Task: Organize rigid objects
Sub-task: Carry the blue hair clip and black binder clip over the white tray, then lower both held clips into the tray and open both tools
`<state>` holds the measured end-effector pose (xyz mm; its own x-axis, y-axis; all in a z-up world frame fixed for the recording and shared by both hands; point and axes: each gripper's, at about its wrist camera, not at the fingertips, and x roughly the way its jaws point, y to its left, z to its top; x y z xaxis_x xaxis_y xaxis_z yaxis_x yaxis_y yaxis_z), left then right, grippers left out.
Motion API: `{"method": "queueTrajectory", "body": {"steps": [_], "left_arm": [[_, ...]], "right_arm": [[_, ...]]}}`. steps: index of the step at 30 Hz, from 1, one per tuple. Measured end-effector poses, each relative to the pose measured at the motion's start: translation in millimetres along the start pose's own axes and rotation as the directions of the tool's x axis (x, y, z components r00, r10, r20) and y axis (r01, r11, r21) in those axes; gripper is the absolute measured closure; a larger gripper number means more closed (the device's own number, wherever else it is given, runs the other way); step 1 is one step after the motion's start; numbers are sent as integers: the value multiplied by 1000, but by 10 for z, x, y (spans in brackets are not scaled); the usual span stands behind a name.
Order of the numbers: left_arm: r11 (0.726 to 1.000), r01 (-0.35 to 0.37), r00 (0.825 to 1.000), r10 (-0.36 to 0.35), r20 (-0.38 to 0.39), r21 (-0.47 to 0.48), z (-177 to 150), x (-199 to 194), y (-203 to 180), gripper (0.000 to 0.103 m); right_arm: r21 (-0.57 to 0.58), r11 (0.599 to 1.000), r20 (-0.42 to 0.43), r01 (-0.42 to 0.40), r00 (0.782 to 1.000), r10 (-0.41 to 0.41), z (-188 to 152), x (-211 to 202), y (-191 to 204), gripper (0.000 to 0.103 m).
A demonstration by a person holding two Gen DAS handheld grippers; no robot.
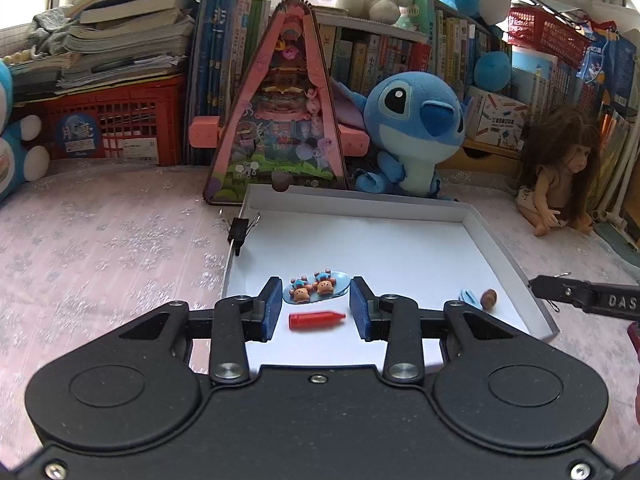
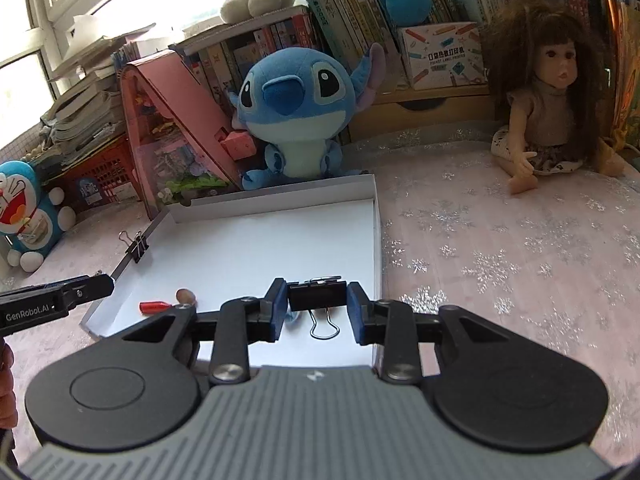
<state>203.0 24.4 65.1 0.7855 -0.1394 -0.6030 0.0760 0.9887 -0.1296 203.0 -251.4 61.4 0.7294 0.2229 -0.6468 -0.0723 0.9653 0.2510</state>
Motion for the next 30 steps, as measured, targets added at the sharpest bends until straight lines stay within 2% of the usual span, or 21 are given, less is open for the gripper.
{"method": "queueTrajectory", "body": {"steps": [5, 9, 16, 30], "left_arm": [[999, 27, 999, -26, -35, 40, 164, 345, -57, 68], [998, 61, 997, -59, -58, 28, 214, 554, -46, 68], [1000, 5, 997, -3, -79, 17, 175, 768, 15, 68], [997, -21, 993, 30, -116, 77, 64, 895, -71, 68]], "right_arm": [[104, 994, -67, -33, 997, 40, 200, 344, -63, 65], [71, 997, -54, -26, 998, 30, 199, 481, 6, 65], [34, 999, -67, 10, 998, -7, 138, 680, 61, 65], [66, 998, -55, 17, 998, -13, 91, 804, 32, 65]]}}
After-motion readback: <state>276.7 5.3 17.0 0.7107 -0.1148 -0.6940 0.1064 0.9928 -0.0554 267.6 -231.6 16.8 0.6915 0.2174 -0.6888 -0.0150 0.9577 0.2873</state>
